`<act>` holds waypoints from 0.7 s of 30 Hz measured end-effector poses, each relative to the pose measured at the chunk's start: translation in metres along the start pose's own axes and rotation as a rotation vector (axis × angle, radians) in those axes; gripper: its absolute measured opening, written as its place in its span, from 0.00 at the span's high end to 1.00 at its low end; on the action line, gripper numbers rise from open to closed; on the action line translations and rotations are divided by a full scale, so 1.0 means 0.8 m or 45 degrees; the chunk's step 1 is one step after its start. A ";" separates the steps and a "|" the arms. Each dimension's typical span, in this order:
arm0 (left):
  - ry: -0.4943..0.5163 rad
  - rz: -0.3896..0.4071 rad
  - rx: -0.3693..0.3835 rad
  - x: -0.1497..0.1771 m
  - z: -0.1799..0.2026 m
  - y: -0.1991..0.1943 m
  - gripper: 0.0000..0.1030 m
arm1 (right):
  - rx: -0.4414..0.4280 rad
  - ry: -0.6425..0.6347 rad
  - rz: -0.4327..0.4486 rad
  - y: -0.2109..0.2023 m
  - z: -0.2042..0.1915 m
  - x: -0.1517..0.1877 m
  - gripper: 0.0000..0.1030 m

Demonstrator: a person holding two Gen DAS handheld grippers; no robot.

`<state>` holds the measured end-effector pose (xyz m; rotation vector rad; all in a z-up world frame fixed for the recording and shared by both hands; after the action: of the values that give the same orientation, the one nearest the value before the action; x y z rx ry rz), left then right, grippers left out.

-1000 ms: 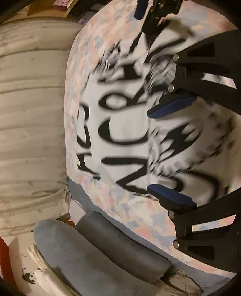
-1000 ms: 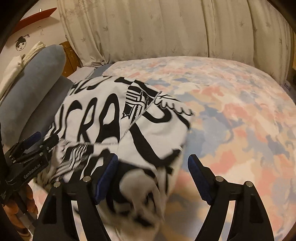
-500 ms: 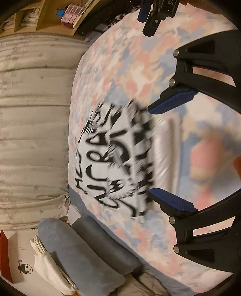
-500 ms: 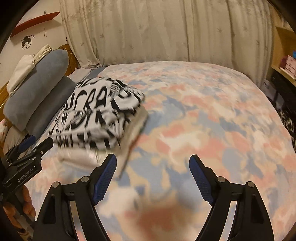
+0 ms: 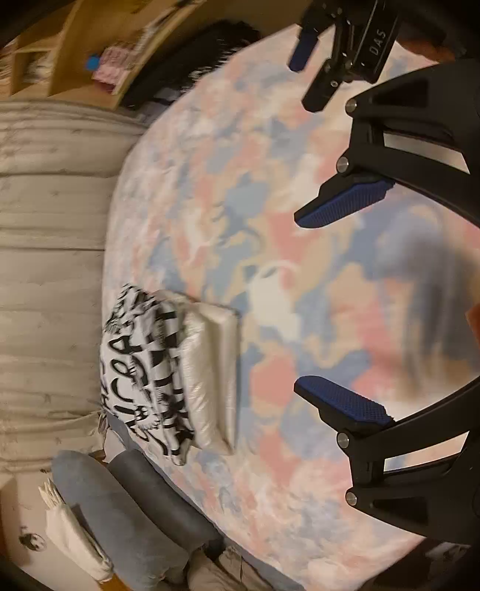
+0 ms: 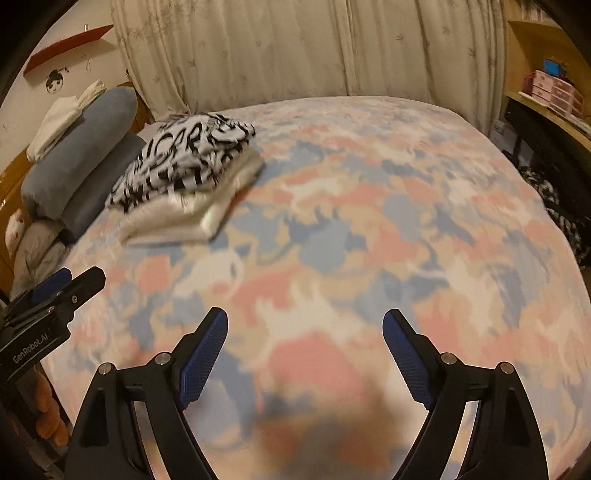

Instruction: Fold large clothes

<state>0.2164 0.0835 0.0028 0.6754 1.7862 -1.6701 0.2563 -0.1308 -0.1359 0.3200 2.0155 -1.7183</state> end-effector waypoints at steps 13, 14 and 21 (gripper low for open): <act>0.075 0.002 0.033 0.068 0.071 -0.076 0.22 | 0.046 0.044 0.046 -0.118 0.024 0.123 0.12; 0.069 0.003 0.039 0.070 0.072 -0.082 0.22 | 0.050 0.037 0.056 -0.125 0.021 0.122 0.12; 0.033 0.046 0.046 0.057 0.062 -0.115 0.22 | 0.056 -0.003 0.130 -0.169 0.005 0.105 0.12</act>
<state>0.1229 0.0256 0.0325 0.7435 1.7554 -1.6803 0.1220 -0.1705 -0.0606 0.4284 1.9272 -1.7010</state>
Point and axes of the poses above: each gripper's, at about its wrist camera, not at the fingertips, and y roughly the way its jaws point, z to its right, x to its underside, the point moved 6 cm from there along y, roughly the way its jaws point, and after that the axes turned 7 degrees about y, right-handed, at the moved point
